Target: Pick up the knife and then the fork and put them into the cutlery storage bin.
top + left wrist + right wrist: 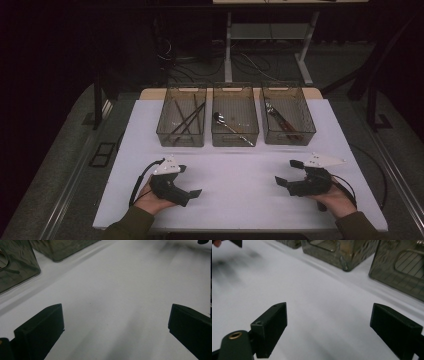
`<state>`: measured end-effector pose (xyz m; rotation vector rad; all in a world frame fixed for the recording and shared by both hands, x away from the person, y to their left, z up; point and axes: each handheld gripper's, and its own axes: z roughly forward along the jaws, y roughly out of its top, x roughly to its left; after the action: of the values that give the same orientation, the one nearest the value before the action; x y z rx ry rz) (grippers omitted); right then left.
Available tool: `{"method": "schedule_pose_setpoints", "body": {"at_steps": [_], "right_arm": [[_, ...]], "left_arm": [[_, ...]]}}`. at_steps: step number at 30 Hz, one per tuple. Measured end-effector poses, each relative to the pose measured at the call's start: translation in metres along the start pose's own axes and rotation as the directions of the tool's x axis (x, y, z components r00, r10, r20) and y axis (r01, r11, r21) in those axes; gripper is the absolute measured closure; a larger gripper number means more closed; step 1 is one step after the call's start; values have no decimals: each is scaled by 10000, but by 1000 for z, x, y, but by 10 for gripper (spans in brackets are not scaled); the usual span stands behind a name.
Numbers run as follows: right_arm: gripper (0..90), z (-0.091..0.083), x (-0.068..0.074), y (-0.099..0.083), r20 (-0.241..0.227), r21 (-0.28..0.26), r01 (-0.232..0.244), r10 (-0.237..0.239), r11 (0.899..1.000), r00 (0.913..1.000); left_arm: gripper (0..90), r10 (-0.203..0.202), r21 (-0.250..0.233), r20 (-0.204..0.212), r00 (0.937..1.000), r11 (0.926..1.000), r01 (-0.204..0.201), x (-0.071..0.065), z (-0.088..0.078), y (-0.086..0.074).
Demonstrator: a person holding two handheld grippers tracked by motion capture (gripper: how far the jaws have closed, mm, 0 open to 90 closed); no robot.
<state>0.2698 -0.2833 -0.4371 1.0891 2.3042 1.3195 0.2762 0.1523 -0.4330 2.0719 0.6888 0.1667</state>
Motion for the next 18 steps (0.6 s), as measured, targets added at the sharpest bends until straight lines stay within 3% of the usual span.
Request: {"method": "schedule_pose_setpoints", "body": {"at_steps": [10, 18], "right_arm": [[140, -4, 12, -15, -133, 240, 171, -168, 9996, 9998], [140, -4, 13, -17, -183, 359, 381, -374, 9986, 9991]], "left_arm": [[0, 38, -26, 29, 10000, 10000, -38, 0, 0, 0], [0, 21, -12, -7, 10000, 10000, -21, 0, 1, 0]]}}
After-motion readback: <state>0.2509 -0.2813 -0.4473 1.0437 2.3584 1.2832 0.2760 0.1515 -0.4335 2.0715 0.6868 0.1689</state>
